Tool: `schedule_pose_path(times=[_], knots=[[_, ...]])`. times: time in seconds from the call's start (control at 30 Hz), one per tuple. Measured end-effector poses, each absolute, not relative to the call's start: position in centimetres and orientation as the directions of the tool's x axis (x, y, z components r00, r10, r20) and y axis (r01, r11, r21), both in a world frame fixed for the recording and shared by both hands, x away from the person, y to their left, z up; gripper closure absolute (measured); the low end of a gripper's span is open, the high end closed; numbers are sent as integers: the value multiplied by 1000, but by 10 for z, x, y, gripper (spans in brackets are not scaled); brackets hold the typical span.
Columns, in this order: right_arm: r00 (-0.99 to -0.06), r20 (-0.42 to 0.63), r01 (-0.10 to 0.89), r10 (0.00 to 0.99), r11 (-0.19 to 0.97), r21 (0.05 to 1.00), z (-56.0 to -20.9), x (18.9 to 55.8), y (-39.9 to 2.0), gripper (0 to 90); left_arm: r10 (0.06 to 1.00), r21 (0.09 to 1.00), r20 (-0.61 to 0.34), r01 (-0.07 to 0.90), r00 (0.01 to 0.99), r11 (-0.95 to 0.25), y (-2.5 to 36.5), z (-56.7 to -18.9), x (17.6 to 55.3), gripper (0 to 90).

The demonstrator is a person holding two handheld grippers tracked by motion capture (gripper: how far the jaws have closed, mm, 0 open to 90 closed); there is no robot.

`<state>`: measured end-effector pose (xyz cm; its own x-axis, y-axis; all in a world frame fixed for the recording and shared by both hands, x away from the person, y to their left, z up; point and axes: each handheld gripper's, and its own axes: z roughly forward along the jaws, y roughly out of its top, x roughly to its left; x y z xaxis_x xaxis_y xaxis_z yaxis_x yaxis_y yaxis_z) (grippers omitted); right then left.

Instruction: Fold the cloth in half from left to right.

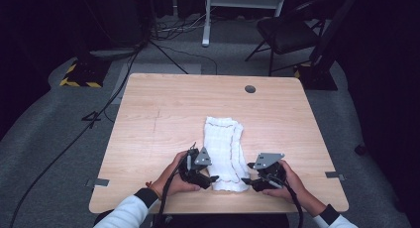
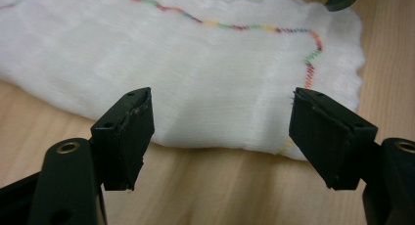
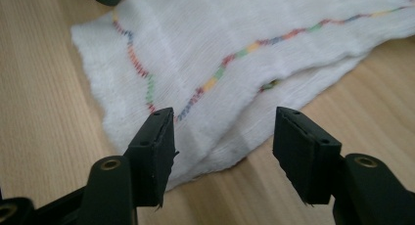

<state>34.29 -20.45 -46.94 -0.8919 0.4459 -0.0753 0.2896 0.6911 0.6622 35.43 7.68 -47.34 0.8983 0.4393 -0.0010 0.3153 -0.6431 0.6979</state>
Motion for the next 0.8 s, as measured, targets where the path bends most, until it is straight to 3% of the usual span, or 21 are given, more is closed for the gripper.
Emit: schedule_pose_path(times=[0.4,0.63,0.8], knots=[[-796,-124,314,593,579,753,-443,402,-227,445,572,735,48,358,819,-575,81,-454,418,236],[-769,-124,335,627,560,757,-445,445,-212,471,632,715,72,402,771,-572,68,-462,462,243],[-760,-134,349,637,573,742,-454,473,-192,485,678,716,40,452,734,-531,66,-471,491,266]])
